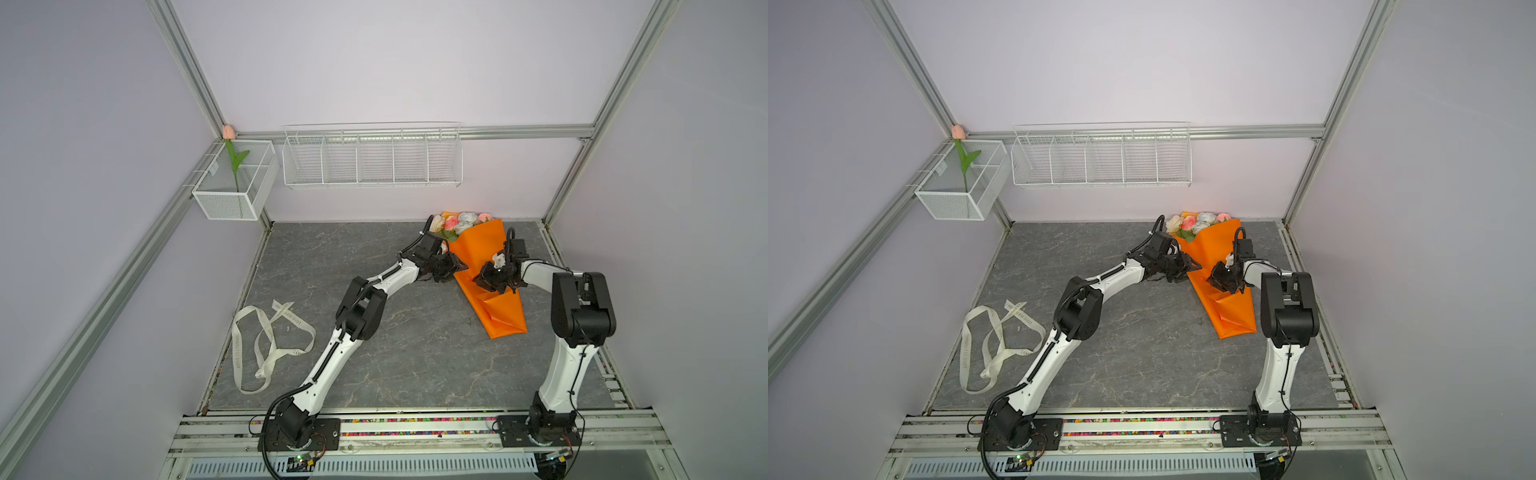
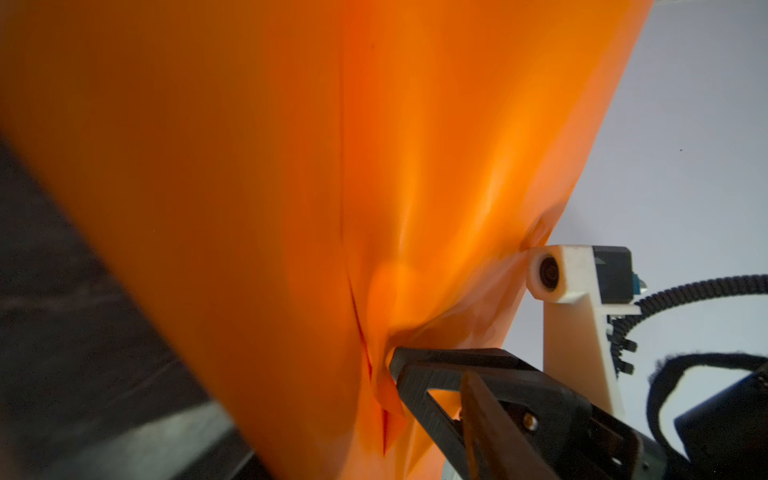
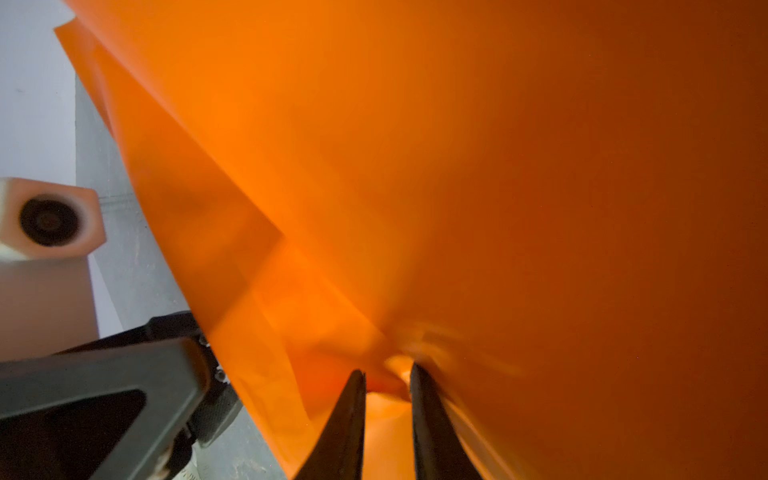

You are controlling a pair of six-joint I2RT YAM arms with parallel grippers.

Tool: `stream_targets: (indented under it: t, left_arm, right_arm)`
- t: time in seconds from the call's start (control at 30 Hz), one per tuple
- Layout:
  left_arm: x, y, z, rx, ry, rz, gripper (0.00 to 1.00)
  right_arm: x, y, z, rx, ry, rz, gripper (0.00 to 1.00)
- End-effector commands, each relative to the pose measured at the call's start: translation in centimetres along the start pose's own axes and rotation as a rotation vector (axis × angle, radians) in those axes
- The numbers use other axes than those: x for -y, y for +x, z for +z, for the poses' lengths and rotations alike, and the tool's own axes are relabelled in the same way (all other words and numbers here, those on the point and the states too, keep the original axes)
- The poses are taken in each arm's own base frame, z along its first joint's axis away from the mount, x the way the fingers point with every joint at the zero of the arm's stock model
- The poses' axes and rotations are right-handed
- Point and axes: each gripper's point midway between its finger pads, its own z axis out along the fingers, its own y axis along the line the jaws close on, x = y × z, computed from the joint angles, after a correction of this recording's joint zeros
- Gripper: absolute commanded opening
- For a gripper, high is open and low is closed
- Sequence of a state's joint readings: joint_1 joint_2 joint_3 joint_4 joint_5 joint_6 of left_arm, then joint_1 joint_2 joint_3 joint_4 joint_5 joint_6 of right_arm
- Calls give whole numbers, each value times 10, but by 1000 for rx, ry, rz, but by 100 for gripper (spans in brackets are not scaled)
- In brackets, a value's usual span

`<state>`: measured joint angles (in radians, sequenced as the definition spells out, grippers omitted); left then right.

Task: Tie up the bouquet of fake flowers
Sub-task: 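Lift the orange cone with both grippers and rotate it upright toward the back, then release the cone with both grippers and draw them back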

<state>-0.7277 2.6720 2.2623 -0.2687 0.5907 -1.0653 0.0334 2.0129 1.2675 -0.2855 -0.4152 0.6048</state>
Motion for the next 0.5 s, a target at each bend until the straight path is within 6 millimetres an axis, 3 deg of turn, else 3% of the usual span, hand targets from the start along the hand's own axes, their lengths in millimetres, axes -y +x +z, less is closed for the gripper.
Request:
stream_targets:
  t: [0.0, 0.17, 0.47]
  left_arm:
    - [12, 1, -26, 25, -40, 40, 55]
    - [-11, 4, -71, 96, -99, 38, 61]
    - [15, 25, -134, 127, -63, 155, 61]
  right_arm:
    - [-7, 15, 7, -62, -8, -45, 27]
    - [-32, 6, -20, -12, -41, -116, 31]
    - [-58, 5, -57, 16, -61, -225, 37]
